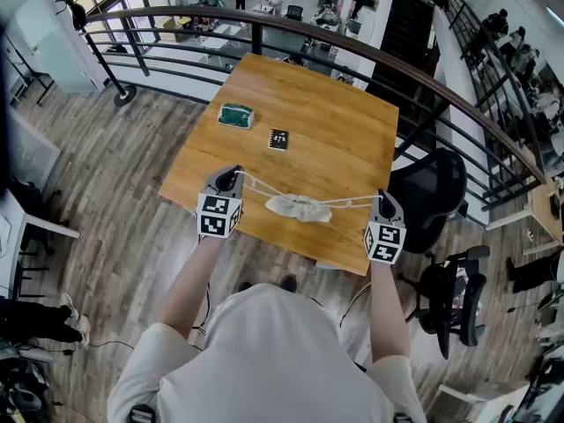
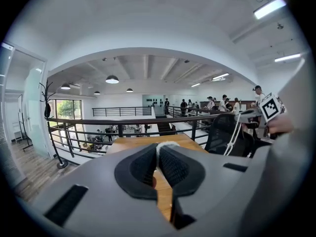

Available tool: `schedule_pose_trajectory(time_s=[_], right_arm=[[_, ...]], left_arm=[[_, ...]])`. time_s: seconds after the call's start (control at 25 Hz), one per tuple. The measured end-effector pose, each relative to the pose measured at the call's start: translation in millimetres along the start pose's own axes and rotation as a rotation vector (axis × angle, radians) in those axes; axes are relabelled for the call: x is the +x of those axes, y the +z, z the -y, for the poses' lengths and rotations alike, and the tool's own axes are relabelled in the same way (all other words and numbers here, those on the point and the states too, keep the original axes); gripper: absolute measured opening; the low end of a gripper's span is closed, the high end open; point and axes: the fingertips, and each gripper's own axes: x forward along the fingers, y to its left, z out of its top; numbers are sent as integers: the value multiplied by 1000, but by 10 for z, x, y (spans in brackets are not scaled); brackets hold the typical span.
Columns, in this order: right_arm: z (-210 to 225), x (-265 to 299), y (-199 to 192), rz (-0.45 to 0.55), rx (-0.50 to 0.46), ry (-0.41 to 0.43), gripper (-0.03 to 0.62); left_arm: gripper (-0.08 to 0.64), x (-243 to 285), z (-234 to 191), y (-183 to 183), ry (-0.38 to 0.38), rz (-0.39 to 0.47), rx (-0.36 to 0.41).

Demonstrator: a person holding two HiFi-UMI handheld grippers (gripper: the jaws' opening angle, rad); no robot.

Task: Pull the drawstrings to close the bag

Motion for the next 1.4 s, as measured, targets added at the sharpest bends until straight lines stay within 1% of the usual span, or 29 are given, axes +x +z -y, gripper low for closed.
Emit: schedule_pose_trajectory(time_s=[0.16, 0.4, 0.52, 0.64, 0.88, 1.08, 1.4], right_arm=[[-70, -49, 21, 6, -5, 18, 7], [-218, -101, 36, 18, 8, 55, 6], [-317, -160, 54, 20, 30, 81, 6], [-408, -233, 93, 27, 27, 103, 6], [-522, -336, 221, 49, 30, 120, 4], [-585, -361, 273, 61, 19, 136, 3], [-582, -292, 329, 66, 18, 138, 1]], left_arm=[[-6, -23, 144, 14, -35, 11, 4], [-5, -65, 262, 1, -66, 24, -2], [-6, -93, 328, 47, -82, 34, 1], [-5, -122, 371, 104, -94, 47, 5], [-6, -194, 404, 210, -122, 70, 7], [-5, -198, 457, 213, -132, 77, 3], [-5, -156, 470, 197, -133, 80, -4]])
